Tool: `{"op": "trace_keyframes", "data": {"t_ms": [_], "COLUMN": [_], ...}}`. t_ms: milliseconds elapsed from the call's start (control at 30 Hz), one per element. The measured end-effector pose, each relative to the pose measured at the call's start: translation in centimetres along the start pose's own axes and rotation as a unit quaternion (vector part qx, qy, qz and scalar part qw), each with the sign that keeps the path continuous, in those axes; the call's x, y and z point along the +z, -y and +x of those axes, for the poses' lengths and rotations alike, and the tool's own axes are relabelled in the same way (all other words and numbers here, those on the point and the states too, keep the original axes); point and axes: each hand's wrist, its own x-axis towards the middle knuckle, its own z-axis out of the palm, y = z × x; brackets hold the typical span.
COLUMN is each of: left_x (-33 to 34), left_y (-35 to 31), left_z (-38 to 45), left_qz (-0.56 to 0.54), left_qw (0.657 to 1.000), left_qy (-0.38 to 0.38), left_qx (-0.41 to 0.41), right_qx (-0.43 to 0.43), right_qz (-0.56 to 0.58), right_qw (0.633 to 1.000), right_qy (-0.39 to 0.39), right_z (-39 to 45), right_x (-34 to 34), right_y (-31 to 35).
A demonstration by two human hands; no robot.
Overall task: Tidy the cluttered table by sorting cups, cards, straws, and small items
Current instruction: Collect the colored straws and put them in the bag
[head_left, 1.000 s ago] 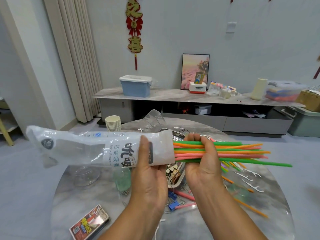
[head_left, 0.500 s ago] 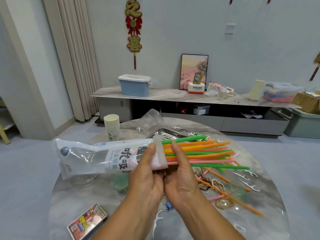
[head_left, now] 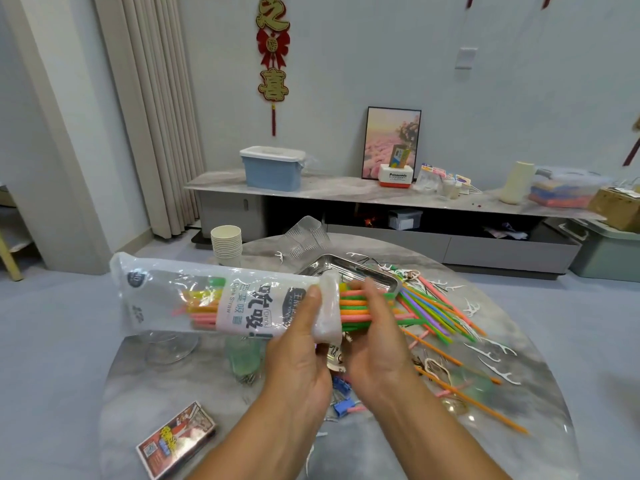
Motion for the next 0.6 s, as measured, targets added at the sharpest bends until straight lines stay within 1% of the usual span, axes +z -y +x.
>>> {"op": "trace_keyframes", "data": {"t_ms": [67, 100, 167, 267, 333, 367, 400, 433, 500, 533, 600], "left_x": [0.1, 0.1, -0.1, -0.1, 0.1, 0.2, 0.1, -0.1, -0.6, -0.6, -0.6], "left_y": [0.4, 0.5, 0.1, -0.5, -0.4, -0.2, 0.0, 0.5, 1.1, 1.2, 1.3], "left_z": [-0.2, 0.0, 0.6, 0.8, 0.3, 0.1, -0.3, -0.3, -0.5, -0.7, -0.6], "left_qz": [-0.013, -0.015, -0.008, -0.005, 0.007, 0.014, 0.021, 0.044, 0.113, 0.131, 0.108], "left_qw": [1.000, 1.000, 1.000, 0.999, 0.999, 0.999, 0.999, 0.999, 0.993, 0.990, 0.992], "left_qy": [0.008, 0.006, -0.001, -0.027, -0.035, -0.034, -0.025, -0.007, 0.033, 0.039, 0.057], "left_qx": [-0.018, -0.024, -0.030, -0.018, -0.013, -0.012, -0.017, -0.018, -0.021, -0.022, -0.036], "right_qx": [0.037, 0.024, -0.064, -0.201, -0.243, -0.239, -0.215, -0.178, -0.109, -0.093, -0.102], "right_qz": [-0.026, -0.027, -0.041, -0.101, -0.151, -0.188, -0.230, -0.265, -0.300, -0.313, -0.341], "right_qw": [0.999, 0.999, 0.996, 0.969, 0.952, 0.947, 0.946, 0.947, 0.947, 0.944, 0.932], "right_qy": [0.002, -0.007, -0.037, -0.100, -0.113, -0.102, -0.076, -0.039, 0.035, 0.057, 0.067], "right_z": [-0.9, -1.1, -1.0, -0.6, -0.2, -0.1, -0.2, -0.1, -0.4, -0.7, -1.0], "right_x": [0.9, 1.1, 1.1, 0.4, -0.3, -0.2, -0.1, -0.2, -0.2, -0.1, -0.1], "right_y": [-1.2, -1.5, -1.3, 0.2, 0.7, 0.4, -0.1, -0.9, -2.3, -2.5, -2.1]}}
